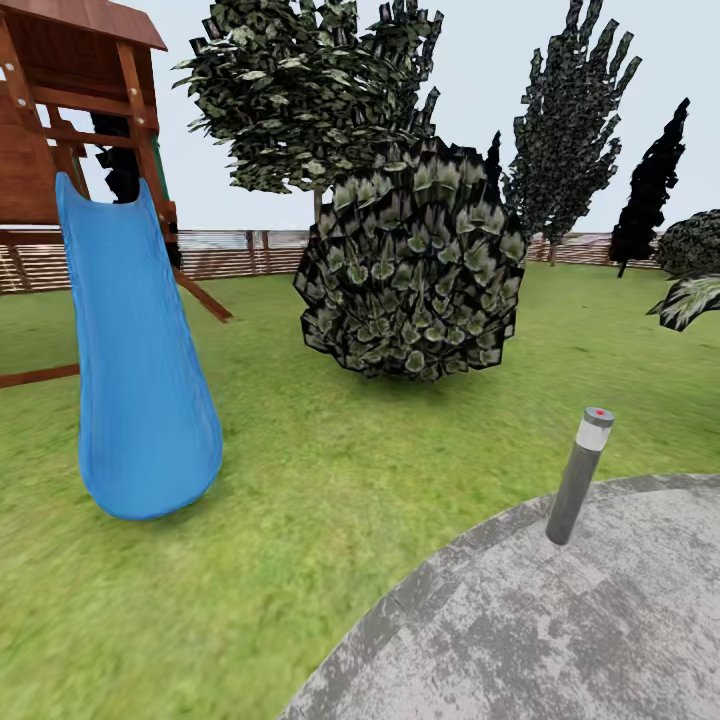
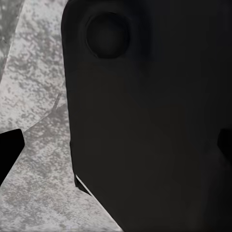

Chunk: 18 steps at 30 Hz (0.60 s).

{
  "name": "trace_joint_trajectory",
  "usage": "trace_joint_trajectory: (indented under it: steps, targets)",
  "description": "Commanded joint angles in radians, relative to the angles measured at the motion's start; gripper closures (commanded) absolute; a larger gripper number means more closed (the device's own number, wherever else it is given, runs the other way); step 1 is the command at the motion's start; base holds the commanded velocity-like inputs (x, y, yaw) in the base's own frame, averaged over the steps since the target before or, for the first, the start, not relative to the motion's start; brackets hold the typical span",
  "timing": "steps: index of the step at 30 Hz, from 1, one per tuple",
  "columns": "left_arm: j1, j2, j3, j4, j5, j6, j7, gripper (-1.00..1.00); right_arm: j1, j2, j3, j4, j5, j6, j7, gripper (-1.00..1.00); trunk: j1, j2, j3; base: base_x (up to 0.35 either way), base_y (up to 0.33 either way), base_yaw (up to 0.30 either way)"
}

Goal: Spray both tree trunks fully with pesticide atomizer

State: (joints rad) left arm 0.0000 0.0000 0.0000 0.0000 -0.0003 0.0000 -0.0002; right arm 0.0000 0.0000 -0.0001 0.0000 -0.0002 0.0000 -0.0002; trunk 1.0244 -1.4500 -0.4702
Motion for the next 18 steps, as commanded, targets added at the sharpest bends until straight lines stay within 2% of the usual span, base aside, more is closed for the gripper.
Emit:
trace_joint_trajectory:
  steps: [1, 9, 18]
  targets:
    - [0.000, 0.000, 0.000, 0.000, 0.000, 0.000, 0.000, -1.00, 0.000, 0.000, 0.000, 0.000, 0.000, 0.000, 0.000, -1.00, 0.001, 0.000, 0.000, 0.000, 0.000, 0.000]
    - [0.003, -0.002, 0.003, -0.002, 0.003, 0.003, 0.002, -1.00, -0.014, 0.040, 0.002, -0.031, 0.000, -0.005, -0.003, -1.00, 0.001, 0.000, 0.000, 0.000, 0.000, 0.000]
    - [0.004, -0.002, 0.003, -0.002, 0.003, 0.004, 0.002, -1.00, -0.018, 0.047, -0.001, -0.040, 0.000, -0.026, -0.003, -1.00, 0.001, 0.000, 0.000, 0.000, 0.000, 0.000]
